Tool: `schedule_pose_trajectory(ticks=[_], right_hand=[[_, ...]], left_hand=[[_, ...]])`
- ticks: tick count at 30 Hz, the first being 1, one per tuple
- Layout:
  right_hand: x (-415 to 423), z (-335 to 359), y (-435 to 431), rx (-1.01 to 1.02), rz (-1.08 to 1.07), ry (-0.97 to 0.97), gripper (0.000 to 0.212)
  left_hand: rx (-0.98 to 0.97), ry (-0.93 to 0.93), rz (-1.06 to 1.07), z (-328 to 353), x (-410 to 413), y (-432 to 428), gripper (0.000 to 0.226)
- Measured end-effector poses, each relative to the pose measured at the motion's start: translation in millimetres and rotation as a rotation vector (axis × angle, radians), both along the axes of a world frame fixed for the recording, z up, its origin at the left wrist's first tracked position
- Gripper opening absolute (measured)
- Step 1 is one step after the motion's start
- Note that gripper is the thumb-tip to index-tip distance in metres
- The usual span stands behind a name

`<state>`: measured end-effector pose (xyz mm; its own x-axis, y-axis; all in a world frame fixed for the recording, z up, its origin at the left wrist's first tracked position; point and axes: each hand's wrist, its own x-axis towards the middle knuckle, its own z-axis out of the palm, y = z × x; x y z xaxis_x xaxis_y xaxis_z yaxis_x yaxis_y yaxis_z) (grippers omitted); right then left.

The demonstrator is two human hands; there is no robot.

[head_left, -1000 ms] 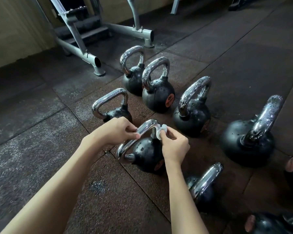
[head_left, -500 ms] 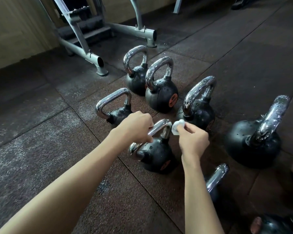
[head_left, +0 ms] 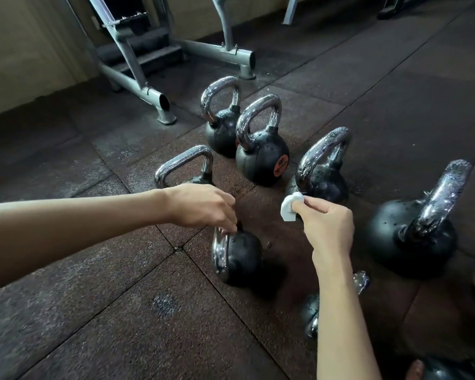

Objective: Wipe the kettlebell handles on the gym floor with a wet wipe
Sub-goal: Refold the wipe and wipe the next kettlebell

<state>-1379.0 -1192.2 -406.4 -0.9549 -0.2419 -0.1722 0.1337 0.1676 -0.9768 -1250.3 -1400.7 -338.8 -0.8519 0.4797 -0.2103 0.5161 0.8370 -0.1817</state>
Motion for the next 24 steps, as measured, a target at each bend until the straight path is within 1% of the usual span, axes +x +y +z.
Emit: schedule_pose_trajectory(ticks=[2, 4, 5, 7, 8, 9, 10, 11, 12, 13, 15, 18, 21, 24], right_hand=[[3.7, -2.5, -3.4, -0.023, 0.031, -0.023, 0.018], [6.5, -7.0, -6.5, -0.034, 0.042, -0.041, 0.012], [7.0, -10.0, -7.8, -0.033, 0.043, -0.043, 0.01], [7.6, -14.9, -10.5, -0.034, 0.034, -0.059, 0.006], [8.1, -17.3, -12.8, -0.032, 0.031, -0.068, 0.005], [8.6, -21.0, -16.1, -0.03, 0.03, -0.075, 0.006], [10.6, -23.8, -20.0, -0.026, 0.03, -0.076, 0.007], [13.1, -27.5, -24.5, -0.014, 0.036, -0.064, 0.007], [16.6, -30.9, -29.7, 0.002, 0.048, -0.043, 0.006], [20.2, -35.6, -35.1, 0.018, 0.066, -0.018, 0.006], [27.6, -43.6, -45.2, 0.043, 0.114, 0.019, 0.009], [34.2, -50.6, -54.7, 0.054, 0.172, 0.044, 0.013], [39.4, -54.6, -60.3, 0.066, 0.228, 0.117, 0.015], [44.4, -58.3, -66.7, 0.11, 0.324, 0.169, 0.018]], left_hand=[[-0.002, 0.058, -0.053, -2.7, -1.8, 5.3, 0.03], [0.048, 0.076, 0.0, -1.7, -3.5, 14.4, 0.027], [0.09, 0.08, 0.064, 0.4, -4.6, 20.1, 0.03], [0.164, 0.106, 0.321, 6.4, -8.1, 26.1, 0.055], [0.225, 0.138, 0.524, 9.0, -9.3, 25.4, 0.057], [0.303, 0.182, 0.766, 11.1, -11.9, 24.8, 0.046], [0.364, 0.206, 0.99, 9.6, -15.1, 21.2, 0.022], [0.387, 0.192, 1.177, 8.4, -18.8, 21.0, 0.016], [0.422, 0.125, 1.295, 1.2, -21.8, 19.4, 0.035], [0.504, 0.028, 1.369, -5.6, -22.9, 20.2, 0.045], [0.6, -0.032, 1.394, -16.3, -22.4, 26.1, 0.047], [0.687, -0.025, 1.4, -25.4, -17.5, 24.4, 0.036], [0.795, -0.014, 1.422, -29.9, -1.4, 19.2, 0.039], [0.874, 0.03, 1.426, -29.9, 25.0, 16.4, 0.02]])
